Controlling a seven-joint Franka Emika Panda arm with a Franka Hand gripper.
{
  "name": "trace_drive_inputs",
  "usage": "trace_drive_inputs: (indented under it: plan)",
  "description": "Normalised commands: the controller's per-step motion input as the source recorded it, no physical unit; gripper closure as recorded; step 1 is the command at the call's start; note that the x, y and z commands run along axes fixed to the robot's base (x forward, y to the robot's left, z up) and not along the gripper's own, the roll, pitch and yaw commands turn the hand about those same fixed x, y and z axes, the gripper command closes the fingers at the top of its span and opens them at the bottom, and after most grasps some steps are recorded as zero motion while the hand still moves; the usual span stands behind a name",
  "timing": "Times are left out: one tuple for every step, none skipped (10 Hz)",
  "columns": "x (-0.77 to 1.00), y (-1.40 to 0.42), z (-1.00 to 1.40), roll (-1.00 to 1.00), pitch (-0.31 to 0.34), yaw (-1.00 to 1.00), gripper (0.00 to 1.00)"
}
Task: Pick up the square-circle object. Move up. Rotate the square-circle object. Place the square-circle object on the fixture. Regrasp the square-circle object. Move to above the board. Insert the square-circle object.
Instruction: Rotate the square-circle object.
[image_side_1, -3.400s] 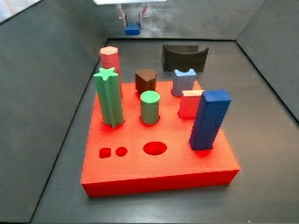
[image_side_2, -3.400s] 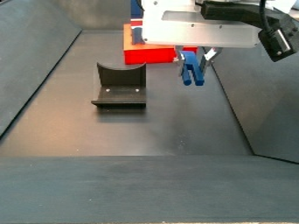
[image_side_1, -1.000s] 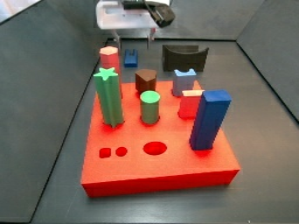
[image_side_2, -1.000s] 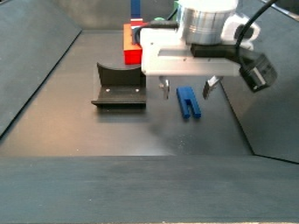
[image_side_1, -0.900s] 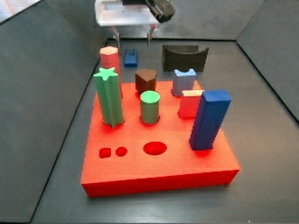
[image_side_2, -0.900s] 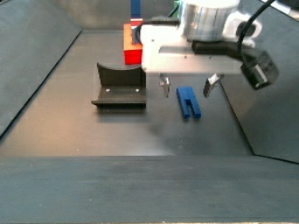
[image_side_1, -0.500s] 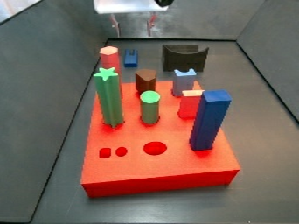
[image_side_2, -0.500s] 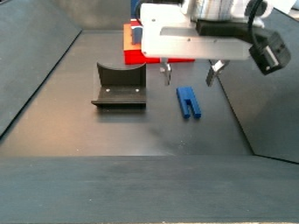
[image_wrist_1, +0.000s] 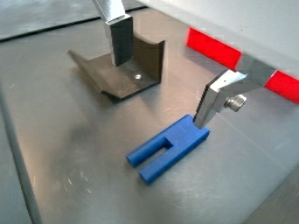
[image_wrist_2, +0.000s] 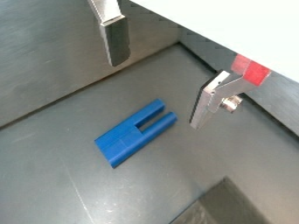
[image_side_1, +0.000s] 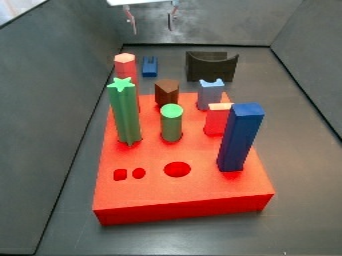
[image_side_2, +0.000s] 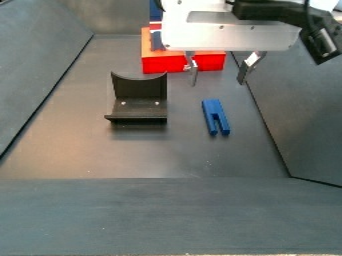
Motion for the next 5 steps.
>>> trace_drive_inputs:
  plan:
    - [0.01,0.0,-0.19,0.0,0.004,1.0,0.0]
    - [0.02,-0.01,-0.13,0.0,0.004,1.0,0.0]
    - [0.02,-0.01,-0.08,0.0,0.004,1.0,0.0]
    - [0.01,-0.01,-0.06,0.0,0.005,1.0,0.0]
    - [0.01,-0.01,-0.04,0.0,0.005,1.0,0.0]
